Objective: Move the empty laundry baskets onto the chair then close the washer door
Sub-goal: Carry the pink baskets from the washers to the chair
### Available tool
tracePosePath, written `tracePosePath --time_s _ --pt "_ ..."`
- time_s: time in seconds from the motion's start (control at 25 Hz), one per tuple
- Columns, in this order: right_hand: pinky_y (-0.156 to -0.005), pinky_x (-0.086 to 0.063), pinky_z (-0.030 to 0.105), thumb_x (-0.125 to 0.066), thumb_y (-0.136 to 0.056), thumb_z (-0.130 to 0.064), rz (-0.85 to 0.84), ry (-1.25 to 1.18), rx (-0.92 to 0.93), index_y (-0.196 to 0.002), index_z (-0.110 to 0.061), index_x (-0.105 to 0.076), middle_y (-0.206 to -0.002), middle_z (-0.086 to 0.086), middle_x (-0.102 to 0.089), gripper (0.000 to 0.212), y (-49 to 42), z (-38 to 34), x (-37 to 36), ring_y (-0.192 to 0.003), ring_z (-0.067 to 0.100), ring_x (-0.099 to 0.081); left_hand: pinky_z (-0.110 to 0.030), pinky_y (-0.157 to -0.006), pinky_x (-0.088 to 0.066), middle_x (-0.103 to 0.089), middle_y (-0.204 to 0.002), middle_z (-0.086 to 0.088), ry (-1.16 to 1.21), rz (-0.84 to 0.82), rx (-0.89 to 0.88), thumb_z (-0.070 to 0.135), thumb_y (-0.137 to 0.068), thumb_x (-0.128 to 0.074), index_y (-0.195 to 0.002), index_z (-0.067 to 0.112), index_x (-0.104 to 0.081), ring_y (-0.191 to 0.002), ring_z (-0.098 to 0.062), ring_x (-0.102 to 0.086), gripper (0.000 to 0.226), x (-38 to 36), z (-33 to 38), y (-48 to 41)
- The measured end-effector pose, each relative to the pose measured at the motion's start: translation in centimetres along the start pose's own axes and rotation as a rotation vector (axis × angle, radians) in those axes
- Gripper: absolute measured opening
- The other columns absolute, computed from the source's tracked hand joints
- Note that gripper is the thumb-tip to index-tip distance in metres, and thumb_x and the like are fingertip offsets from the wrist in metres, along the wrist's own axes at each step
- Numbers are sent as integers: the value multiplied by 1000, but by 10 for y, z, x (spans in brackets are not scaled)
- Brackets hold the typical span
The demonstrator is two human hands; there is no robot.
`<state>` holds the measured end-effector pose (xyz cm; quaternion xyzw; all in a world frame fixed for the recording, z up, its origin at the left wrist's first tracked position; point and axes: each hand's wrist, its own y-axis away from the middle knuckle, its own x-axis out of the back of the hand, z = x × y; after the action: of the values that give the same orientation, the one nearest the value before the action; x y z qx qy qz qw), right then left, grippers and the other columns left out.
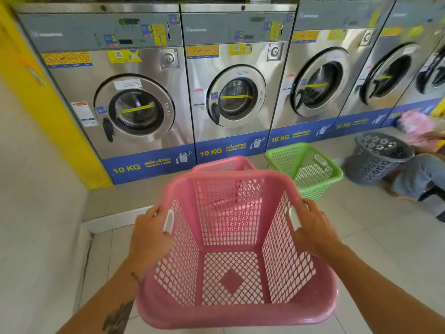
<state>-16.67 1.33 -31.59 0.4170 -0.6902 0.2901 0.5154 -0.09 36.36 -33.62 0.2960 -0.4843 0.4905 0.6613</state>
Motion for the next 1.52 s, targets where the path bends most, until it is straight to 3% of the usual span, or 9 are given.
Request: tracePosePath --time_s 0.2,0.36,0.52,0.6,0.84,1.0,1.16,1.4,1.52 --pt "-69 -51 32 -66 -66 -4 7 9 48 -141 -23 -32 -140 3 -41 85 -13 -16 -7 -105 27 -58 -42 -88 -51 -54 -135 -3 53 29 45 4 -66 -53 -136 19 -50 -109 -36 -53 72 8 -15 5" --pt "-75 -52 36 -62 -62 -2 -67 -20 209 -143 -23 -32 -136 2 -42 88 -36 -47 -13 -106 28 -57 -43 -88 -52 -58 -132 -7 21 101 162 7 -64 -53 -136 14 -52 -104 -37 -58 73 16 -42 29" --pt "-77 -48 38 -59 -62 -5 -141 -18 499 -140 -21 -36 -117 2 -45 84 -71 -73 -25 -99 28 -55 -43 -86 -56 -59 -131 -7 25 190 361 11 -69 -53 -135 17 -53 -102 -34 -62 67 19 -49 78" --pt "-73 -50 43 -57 -62 -5 -173 2 639 -128 -15 -44 -108 3 -45 68 -88 -82 -32 -91 31 -58 -41 -80 -58 -64 -123 -6 -6 241 427 10 -67 -56 -134 20 -55 -92 -31 -65 68 19 -39 109" --pt "-80 -52 49 -55 -72 -5 -334 -60 991 -136 -12 -36 -123 11 -46 67 -93 -115 -50 -101 38 -57 -41 -83 -54 -55 -134 0 -91 340 886 14 -63 -53 -140 29 -45 -100 -33 -58 79 6 45 235" --pt "-74 -48 42 -58 -72 -5 -400 -35 1204 -129 -14 -40 -132 7 -41 60 -40 -145 -57 -101 40 -57 -42 -94 -48 -51 -141 -5 -144 431 1161 12 -61 -52 -142 25 -43 -114 -35 -53 82 2 102 332" --pt "-62 -39 33 -55 -82 -10 -465 -84 1450 -124 -20 -39 -125 2 -42 46 46 -154 -57 -92 32 -56 -42 -96 -45 -50 -144 -3 -183 523 1380 11 -63 -52 -143 27 -44 -114 -32 -53 82 -11 165 435" --pt "-55 -44 31 -57 -72 -5 -525 -67 1780 -137 -23 -34 -122 0 -44 71 207 -121 -34 -86 23 -56 -41 -89 -50 -48 -145 2 -197 724 1650 5 -68 -54 -144 30 -39 -114 -32 -50 82 -39 285 594" --pt "-57 -46 34 -58 -71 -4 -569 -110 1867 -135 -23 -35 -122 -1 -43 70 306 -77 -24 -85 24 -57 -40 -86 -51 -52 -140 2 -262 778 1741 4 -68 -54 -145 30 -39 -106 -31 -52 83 -56 361 690"
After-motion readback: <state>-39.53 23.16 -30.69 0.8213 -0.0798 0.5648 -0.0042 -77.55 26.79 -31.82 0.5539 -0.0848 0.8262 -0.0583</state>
